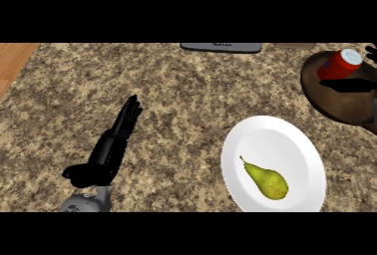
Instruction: Pick the can from the plate and place it in the pan
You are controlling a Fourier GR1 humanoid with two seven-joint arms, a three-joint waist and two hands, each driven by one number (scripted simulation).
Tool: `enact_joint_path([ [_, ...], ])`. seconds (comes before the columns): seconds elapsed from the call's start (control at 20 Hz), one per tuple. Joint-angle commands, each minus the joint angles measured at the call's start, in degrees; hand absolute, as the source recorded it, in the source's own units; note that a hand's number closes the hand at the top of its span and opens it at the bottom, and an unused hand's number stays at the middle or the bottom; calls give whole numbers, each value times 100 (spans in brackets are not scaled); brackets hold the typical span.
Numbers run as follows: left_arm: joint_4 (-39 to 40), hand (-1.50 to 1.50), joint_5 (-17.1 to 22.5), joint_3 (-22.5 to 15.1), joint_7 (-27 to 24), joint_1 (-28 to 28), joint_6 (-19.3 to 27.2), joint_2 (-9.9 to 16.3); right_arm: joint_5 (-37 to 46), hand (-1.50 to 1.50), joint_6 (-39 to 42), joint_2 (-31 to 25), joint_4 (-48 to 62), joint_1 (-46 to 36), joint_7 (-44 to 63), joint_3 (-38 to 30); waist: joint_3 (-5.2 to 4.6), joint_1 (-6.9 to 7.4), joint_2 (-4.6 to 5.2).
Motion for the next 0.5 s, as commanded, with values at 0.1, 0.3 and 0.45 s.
enact_joint_path([
  [0.1,155,0,-226,-113,-69,61,265,-211,-706,-150,554,-248,121,-41,-472,-649,-12,-137,-49],
  [0.3,-128,0,-96,-80,-34,285,82,-59,-1158,-150,1479,-632,263,262,-777,-1028,-11,-181,-87],
  [0.45,-42,0,3,203,94,90,69,69,-1371,-150,2211,-720,345,660,-1210,-1157,-14,-257,-103],
])
